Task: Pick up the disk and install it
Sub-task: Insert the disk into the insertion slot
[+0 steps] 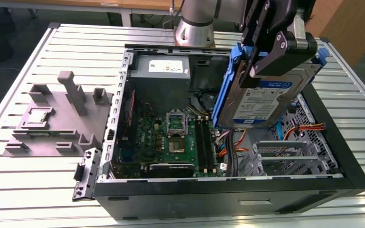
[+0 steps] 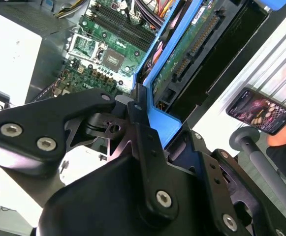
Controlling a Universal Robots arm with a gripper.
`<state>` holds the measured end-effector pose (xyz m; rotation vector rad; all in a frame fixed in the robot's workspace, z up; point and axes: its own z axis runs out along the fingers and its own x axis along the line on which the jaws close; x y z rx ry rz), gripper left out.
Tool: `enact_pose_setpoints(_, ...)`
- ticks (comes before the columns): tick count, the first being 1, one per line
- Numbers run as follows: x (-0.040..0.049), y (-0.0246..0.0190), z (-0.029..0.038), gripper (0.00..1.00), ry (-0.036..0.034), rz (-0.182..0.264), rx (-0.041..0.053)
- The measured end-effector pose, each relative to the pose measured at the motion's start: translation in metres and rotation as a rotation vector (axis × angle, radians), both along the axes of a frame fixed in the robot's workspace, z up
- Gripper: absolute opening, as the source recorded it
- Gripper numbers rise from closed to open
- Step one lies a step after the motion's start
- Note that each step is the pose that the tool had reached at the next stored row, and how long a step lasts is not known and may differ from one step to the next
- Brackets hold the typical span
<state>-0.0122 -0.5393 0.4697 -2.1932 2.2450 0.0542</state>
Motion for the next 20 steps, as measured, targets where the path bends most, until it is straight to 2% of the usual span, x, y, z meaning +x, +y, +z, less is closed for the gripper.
enact_pose_setpoints(4, 0.0051, -0.0005, -0.0016, 0.37, -0.0008, 0.000, -0.0002)
enact_pose_setpoints(7, 0.0054, -0.0012, -0.0026, 0.37, -0.0015, 0.000, 0.0001)
enact_pose_setpoints(14, 0.0055, -0.0065, -0.0043, 0.37, -0.0027, 0.000, -0.0002)
enact_pose_setpoints(20, 0.0094, -0.0071, -0.0051, 0.37, -0.0028, 0.000, -0.0003)
